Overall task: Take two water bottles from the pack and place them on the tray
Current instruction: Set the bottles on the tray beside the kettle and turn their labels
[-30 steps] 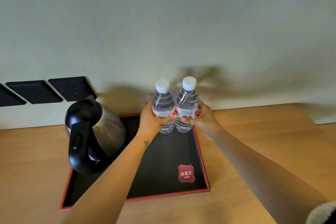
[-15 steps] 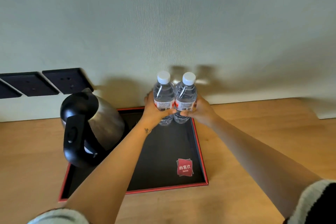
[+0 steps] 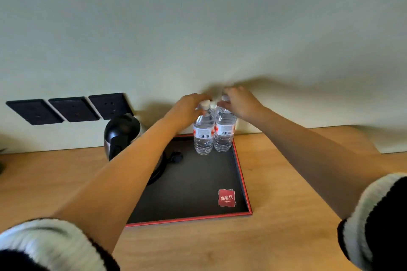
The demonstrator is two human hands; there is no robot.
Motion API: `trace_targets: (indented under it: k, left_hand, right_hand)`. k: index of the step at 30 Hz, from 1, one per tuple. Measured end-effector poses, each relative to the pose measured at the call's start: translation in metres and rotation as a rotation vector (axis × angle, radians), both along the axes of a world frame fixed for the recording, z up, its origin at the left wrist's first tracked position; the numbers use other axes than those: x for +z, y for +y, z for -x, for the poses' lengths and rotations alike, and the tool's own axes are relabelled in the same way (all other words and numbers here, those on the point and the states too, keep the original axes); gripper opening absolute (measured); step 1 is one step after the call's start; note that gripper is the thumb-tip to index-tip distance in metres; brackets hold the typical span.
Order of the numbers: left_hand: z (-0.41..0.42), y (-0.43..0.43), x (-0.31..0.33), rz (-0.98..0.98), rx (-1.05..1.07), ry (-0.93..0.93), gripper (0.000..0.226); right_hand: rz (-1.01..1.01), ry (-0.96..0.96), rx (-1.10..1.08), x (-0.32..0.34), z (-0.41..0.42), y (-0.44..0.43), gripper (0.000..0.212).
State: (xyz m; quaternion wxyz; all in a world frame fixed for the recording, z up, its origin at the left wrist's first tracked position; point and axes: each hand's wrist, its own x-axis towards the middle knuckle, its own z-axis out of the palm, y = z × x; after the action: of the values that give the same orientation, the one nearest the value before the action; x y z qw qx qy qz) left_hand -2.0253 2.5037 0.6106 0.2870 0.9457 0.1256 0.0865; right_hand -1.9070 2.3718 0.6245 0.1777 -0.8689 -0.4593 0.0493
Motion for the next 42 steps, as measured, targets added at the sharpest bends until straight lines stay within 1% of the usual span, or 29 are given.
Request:
trace_targets:
  k: [3, 6, 9, 12, 15, 18, 19, 22, 24, 28, 32, 37, 40, 42]
  left_hand:
    - [-0.006, 0.000, 0.005, -0.126, -0.014, 0.044, 0.028]
    - [-0.007, 0.001, 0.005, -0.160, 0.071, 0.035, 0.023]
    - [-0.008, 0.000, 0.003, -0.133, 0.141, 0.036, 0.030]
    - [-0.010, -0.004, 0.003, -0.116, 0.201, 0.042, 0.037]
    - [-0.012, -0.007, 0.005, -0.089, 0.283, 0.054, 0.042]
    - [-0.013, -0.008, 0.006, -0.095, 0.317, 0.077, 0.058]
    - [-0.014, -0.007, 0.007, -0.101, 0.309, 0.090, 0.060]
    - [-0.013, -0.005, 0.014, -0.087, 0.240, 0.123, 0.056]
    - [-0.012, -0.002, 0.018, -0.064, 0.167, 0.143, 0.051]
    - [-0.011, -0.003, 0.023, -0.069, 0.110, 0.183, 0.039]
    - [-0.010, -0.005, 0.022, -0.058, 0.134, 0.155, 0.037]
    - [-0.013, -0.004, 0.019, -0.085, 0.197, 0.157, 0.049]
    - [-0.018, -0.009, 0.015, -0.154, 0.292, 0.188, 0.050]
    - [-0.022, -0.014, 0.012, -0.152, 0.340, 0.195, 0.049]
  right_hand:
    - [0.126, -0.069, 0.086, 0.010, 0.001, 0.000, 0.030]
    - [0.201, -0.108, 0.160, 0.014, -0.001, -0.005, 0.024]
    - [0.220, -0.076, 0.245, 0.016, 0.000, -0.009, 0.024]
    - [0.246, -0.109, 0.324, 0.018, 0.000, -0.012, 0.027]
    - [0.265, -0.115, 0.356, 0.020, -0.001, -0.013, 0.029]
    - [0.266, -0.093, 0.344, 0.021, 0.001, -0.011, 0.031]
    - [0.268, -0.082, 0.333, 0.021, 0.002, -0.011, 0.032]
    - [0.273, -0.033, 0.281, 0.021, 0.002, -0.012, 0.038]
    - [0.270, -0.052, 0.222, 0.018, 0.001, -0.012, 0.042]
    - [0.227, -0.090, 0.146, 0.012, 0.000, -0.009, 0.039]
    - [0.208, -0.099, 0.138, 0.009, -0.001, -0.008, 0.039]
    - [0.172, -0.098, 0.123, 0.006, -0.001, -0.009, 0.038]
    - [0.197, -0.102, 0.169, 0.007, -0.001, -0.007, 0.033]
    - [0.223, -0.068, 0.231, 0.008, -0.003, -0.009, 0.027]
